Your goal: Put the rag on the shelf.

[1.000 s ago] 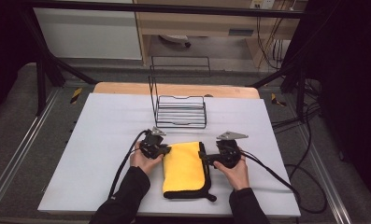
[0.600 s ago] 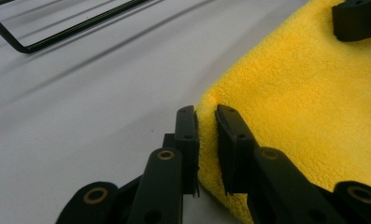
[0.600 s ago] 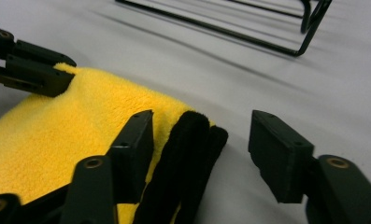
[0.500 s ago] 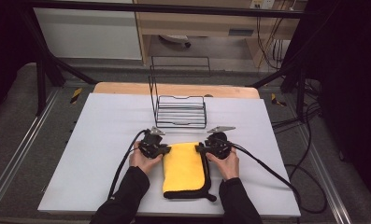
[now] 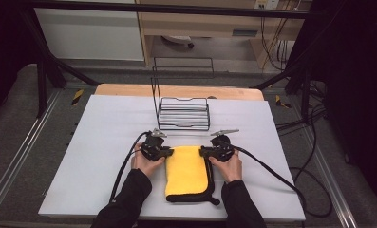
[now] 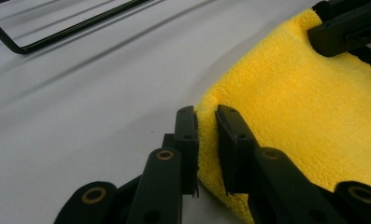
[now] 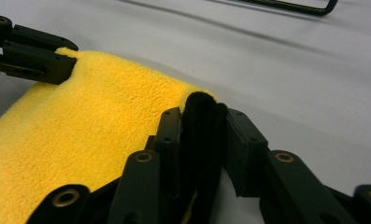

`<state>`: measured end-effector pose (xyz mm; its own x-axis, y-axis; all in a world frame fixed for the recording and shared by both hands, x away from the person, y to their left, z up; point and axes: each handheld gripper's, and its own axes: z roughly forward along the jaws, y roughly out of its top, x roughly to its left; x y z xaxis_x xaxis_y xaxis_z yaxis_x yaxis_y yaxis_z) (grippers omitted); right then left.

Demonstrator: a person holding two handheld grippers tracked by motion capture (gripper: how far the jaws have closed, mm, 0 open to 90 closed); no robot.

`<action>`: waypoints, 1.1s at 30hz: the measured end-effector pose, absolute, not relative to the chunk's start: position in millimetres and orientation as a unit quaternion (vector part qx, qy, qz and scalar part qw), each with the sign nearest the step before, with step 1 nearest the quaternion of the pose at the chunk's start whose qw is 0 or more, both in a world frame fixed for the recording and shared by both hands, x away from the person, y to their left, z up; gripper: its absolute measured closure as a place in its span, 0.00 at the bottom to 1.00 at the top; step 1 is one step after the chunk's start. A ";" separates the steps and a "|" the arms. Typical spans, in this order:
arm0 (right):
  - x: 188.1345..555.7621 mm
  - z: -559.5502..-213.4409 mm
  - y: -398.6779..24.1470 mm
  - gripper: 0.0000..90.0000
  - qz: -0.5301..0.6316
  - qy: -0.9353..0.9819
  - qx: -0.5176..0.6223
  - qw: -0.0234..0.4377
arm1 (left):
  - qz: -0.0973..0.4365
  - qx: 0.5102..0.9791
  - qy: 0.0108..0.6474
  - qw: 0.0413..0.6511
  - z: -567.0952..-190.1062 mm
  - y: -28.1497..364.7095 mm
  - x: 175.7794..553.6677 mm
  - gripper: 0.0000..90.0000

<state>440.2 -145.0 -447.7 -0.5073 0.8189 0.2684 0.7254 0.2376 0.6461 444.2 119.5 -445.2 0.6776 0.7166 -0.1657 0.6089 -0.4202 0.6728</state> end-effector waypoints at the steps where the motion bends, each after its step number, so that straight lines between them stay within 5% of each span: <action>1: 440.6 -447.6 -145.0 0.81 0.373 0.783 0.495 0.057 | 0.072 0.839 0.395 0.367 -445.3 119.8 444.4 0.87; 33: 408.0 -402.2 -153.4 0.87 0.444 0.765 0.458 0.093 | 0.087 0.818 0.368 0.433 -404.7 132.9 425.3 0.91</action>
